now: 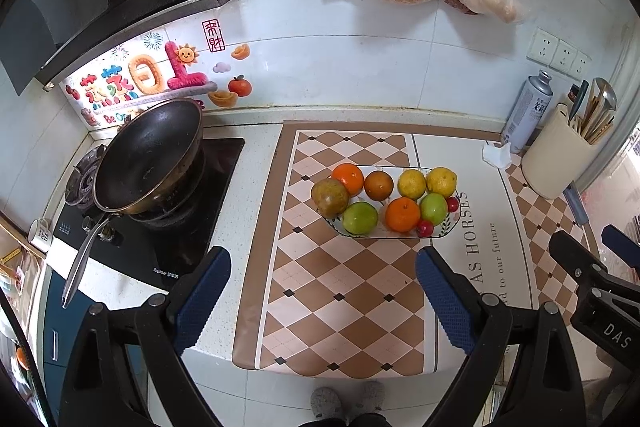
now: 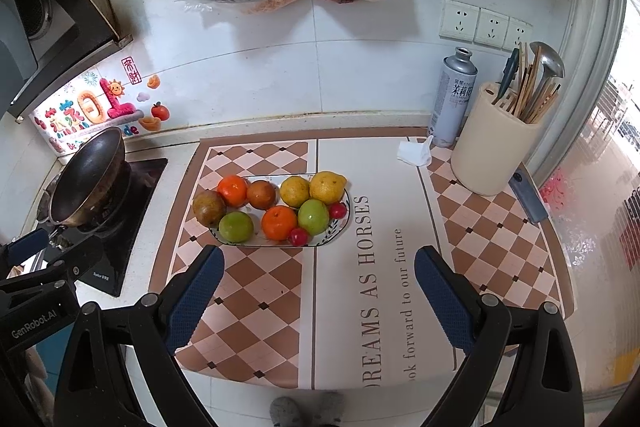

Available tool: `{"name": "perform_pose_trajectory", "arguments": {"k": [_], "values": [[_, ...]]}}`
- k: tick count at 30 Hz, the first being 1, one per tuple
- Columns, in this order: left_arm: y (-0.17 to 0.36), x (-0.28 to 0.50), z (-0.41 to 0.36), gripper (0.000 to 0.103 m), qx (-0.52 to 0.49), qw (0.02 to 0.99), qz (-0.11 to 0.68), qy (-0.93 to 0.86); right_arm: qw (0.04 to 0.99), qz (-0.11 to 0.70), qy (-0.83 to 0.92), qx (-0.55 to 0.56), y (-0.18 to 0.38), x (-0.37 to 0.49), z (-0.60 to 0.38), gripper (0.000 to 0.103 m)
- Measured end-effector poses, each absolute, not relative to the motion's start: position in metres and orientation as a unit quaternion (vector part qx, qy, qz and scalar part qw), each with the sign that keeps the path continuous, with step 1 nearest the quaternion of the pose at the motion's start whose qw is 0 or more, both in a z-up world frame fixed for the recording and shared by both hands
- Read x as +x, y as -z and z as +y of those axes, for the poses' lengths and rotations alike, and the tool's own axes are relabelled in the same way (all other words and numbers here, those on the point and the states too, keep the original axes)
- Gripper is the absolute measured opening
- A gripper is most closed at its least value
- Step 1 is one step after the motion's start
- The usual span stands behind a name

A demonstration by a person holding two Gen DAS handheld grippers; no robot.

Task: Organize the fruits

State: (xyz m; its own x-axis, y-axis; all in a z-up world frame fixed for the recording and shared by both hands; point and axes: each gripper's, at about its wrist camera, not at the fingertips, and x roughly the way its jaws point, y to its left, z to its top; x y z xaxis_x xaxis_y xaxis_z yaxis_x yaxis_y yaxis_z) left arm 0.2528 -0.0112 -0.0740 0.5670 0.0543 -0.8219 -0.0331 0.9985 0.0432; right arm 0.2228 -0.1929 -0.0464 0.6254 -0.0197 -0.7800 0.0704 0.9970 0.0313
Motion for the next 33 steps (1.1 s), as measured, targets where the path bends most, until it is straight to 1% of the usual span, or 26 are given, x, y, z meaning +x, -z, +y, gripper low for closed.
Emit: {"name": "perform_pose_trajectory", "arguments": {"k": [33], "values": [[0.066, 0.244, -0.014, 0.095, 0.015, 0.890, 0.455, -0.013, 0.905, 0.425, 0.020, 0.019, 0.035, 0.204, -0.185, 0.099]]}}
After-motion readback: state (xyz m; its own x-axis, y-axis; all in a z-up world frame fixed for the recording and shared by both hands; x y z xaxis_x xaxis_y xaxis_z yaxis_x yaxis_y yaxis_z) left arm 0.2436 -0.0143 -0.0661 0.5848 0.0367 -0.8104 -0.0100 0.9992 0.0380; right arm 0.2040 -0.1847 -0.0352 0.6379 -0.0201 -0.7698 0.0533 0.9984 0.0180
